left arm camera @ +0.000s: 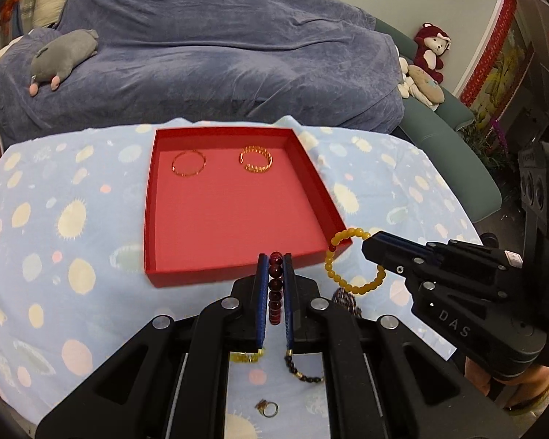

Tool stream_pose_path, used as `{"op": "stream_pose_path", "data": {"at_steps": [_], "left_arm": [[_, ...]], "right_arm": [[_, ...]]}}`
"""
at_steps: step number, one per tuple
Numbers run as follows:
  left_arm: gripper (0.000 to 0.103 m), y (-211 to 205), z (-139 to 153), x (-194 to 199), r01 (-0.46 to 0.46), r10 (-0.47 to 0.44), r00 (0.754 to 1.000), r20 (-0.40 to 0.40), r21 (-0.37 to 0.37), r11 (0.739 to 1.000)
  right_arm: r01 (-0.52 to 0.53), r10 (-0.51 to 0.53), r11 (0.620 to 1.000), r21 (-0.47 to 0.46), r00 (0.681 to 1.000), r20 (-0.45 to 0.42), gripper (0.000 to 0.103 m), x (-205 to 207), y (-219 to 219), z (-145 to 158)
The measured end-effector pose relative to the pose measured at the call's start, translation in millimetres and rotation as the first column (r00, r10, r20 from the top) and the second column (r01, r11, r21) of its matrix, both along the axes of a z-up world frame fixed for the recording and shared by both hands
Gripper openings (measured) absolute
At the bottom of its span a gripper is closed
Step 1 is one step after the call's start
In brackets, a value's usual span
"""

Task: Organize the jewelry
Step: 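Lift both bead bracelets into the red box and open both tools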

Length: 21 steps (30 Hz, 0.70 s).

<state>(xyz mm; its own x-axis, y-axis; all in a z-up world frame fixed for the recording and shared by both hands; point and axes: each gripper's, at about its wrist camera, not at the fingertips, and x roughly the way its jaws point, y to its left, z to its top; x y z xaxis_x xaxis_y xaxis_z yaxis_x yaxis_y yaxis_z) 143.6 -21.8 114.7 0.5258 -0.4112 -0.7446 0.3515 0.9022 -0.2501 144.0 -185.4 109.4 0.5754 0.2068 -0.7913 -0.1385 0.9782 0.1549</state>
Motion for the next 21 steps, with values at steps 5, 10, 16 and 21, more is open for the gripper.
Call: {"op": "stream_pose_path", "data": {"at_steps": [5,10,16,21], "left_arm": [[0.007,-2.8,16.9,51.7,0.007,-0.006,0.999,0.038,-0.026,1.0],[0.007,-8.2,7.5,104.4,0.015,-0.014,0.999,0.039,-0.026,1.0],[0.007,-10.2,-42.3,152.4,-0.001,0.0,0.999,-0.046,-0.016,1.0],[0.008,-6.0,-79.2,167.3,-0.012,0.016,0.997,-0.082,0.039,0.999]], "right_arm": [[-0.025,0.024,0.999,0.033,1.0,0.01,0.007,53.2,-0.2,11.0],[-0.022,0.022,0.998,0.066,1.0,0.004,0.007,107.8,2.1,3.5],[-0.014,0.021,0.996,0.093,0.997,-0.071,0.007,154.7,6.5,-42.3],[-0.006,0.016,0.997,0.071,0.99,-0.14,0.007,174.6,6.9,-81.5]]}}
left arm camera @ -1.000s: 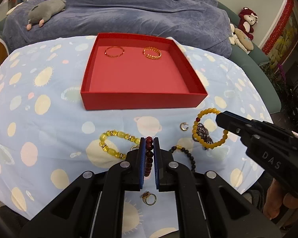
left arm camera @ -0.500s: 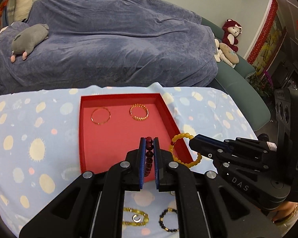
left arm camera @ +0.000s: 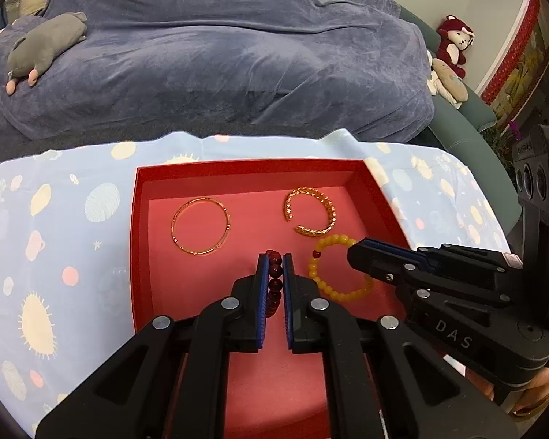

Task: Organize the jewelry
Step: 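Lift both bead bracelets into the red box and open both tools, then withdraw both tools from the box toward the remaining jewelry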

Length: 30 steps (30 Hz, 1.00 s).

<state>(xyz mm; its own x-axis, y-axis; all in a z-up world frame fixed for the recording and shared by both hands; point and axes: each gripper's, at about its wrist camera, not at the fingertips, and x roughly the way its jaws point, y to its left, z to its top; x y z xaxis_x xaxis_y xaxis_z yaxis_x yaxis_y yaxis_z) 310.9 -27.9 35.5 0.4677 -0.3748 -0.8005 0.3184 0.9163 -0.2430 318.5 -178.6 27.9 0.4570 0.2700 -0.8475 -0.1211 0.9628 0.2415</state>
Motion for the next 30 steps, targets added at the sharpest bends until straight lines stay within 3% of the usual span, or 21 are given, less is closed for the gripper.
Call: {"op": "stream_pose_path", "data": {"at_steps": [9,11,12,14,17,23,30], "left_arm": [[0.008,7.0,-24.8,7.5,-0.03,0.031,0.999,-0.009,0.084,0.996],[0.01,9.0,-24.3,4.4,-0.052,0.052,0.999,0.001,0.096,0.994],[0.013,10.8,-22.3,2.1,-0.06,0.059,0.998,0.011,0.093,0.994],[0.034,15.0,-14.7,-3.9,-0.085,0.082,0.996,0.033,0.091,0.992],[0.044,21.1,2.6,-15.3,-0.11,0.103,0.991,0.079,0.082,0.991],[0.045,34.2,31.1,-54.1,-0.14,0.131,0.985,0.112,0.075,0.987],[0.045,35.9,35.0,-121.9,-0.147,0.132,0.984,0.117,0.123,0.982]], "right_arm": [[0.012,-0.012,0.992,-0.126,1.0,0.0,0.008,4.3,-2.8,-20.3],[0.025,-0.024,0.989,-0.145,1.0,0.011,0.017,1.2,-6.6,-18.6],[0.033,-0.03,0.989,-0.144,0.999,0.021,0.019,-1.5,-8.7,-15.7],[0.048,-0.042,0.99,-0.135,0.998,0.044,0.026,-9.2,-14.4,-6.2],[0.066,-0.055,0.99,-0.127,0.995,0.086,0.03,-24.0,-21.8,14.0],[0.104,-0.087,0.988,-0.116,0.986,0.139,0.034,-72.0,-34.6,47.8],[0.129,-0.115,0.985,-0.114,0.986,0.121,0.034,-143.2,-40.3,48.1]]}}
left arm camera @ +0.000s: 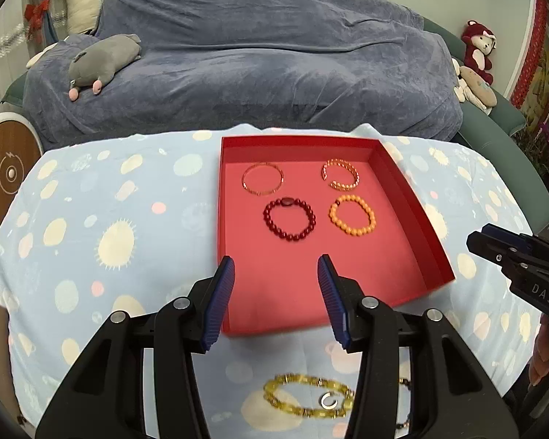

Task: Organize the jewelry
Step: 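Withdraw both tools from the box toward the remaining jewelry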

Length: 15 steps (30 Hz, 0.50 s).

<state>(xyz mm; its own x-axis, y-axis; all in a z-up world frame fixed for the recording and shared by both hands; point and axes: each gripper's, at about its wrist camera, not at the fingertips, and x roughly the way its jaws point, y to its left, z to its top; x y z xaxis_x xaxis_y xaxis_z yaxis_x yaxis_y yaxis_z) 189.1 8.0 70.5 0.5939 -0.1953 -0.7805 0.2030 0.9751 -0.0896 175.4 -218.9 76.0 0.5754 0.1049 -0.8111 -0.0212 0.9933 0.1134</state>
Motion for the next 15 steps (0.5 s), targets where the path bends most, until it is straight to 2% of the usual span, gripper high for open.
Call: {"op": "stream_pose_path", "data": {"at_steps": [7,10,15], "left_arm": [[0.045,3.6,-22.0,-57.7,-0.041,0.042,0.997,-0.061,0.012,0.999],[0.045,2.6,-34.8,-73.5,-0.056,0.057,0.995,-0.085,0.021,0.998],[0.045,-3.8,-51.4,-88.9,-0.064,0.068,0.992,-0.11,0.047,0.997]], "right_arm": [[0.03,-0.03,1.0,-0.004,0.997,-0.065,0.034,-65.4,1.6,-27.6],[0.04,-0.042,0.999,-0.022,0.995,-0.09,0.034,-86.4,2.8,-43.8],[0.079,-0.077,0.997,0.008,0.988,-0.134,0.034,-106.5,-1.0,-65.5]]}}
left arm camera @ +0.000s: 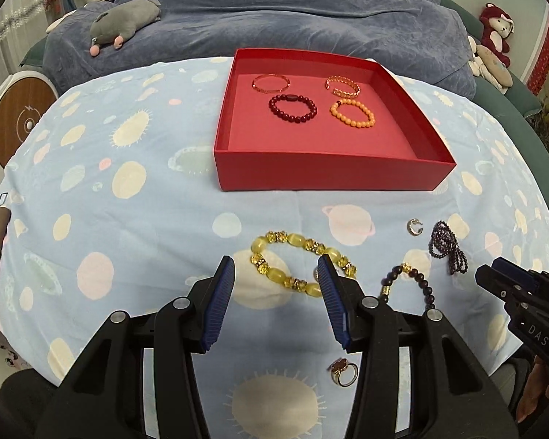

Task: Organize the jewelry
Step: 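Withdraw both tools from the box toward the remaining jewelry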

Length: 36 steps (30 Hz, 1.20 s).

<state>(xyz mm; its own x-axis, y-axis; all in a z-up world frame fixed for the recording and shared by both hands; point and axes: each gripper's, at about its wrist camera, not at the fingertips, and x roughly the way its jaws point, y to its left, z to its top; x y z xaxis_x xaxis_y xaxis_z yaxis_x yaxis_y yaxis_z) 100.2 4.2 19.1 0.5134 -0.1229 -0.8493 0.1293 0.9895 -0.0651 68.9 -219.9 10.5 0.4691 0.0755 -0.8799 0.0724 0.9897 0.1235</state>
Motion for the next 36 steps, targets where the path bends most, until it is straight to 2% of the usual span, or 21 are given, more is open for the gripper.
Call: {"op": "stream_pose_path", "data": {"at_steps": [19,22,25,36], "left_arm": [[0.046,-5.8,-21.1,2.5,-0.018,0.019,1.0,-0.021,0.033,0.999],[0.051,-4.9,-21.7,3.6,-0.026,0.026,0.999,-0.019,0.03,0.999],[0.055,-3.7,-20.9,4.8,-0.028,0.028,1.0,-0.008,0.025,0.999],[0.055,1.8,-28.4,10.9,-0.034,0.035,0.999,-0.024,0.029,0.999]], "right_arm": [[0.012,-0.012,1.0,0.005,1.0,-0.001,0.034,8.2,-1.3,-12.2],[0.016,-0.016,1.0,0.011,1.0,-0.002,0.035,12.6,-1.5,-15.1],[0.013,-0.013,1.0,0.005,1.0,0.003,0.041,17.4,-0.6,-16.5],[0.007,-0.007,1.0,0.001,1.0,-0.007,0.041,39.2,-1.4,-28.3]]}}
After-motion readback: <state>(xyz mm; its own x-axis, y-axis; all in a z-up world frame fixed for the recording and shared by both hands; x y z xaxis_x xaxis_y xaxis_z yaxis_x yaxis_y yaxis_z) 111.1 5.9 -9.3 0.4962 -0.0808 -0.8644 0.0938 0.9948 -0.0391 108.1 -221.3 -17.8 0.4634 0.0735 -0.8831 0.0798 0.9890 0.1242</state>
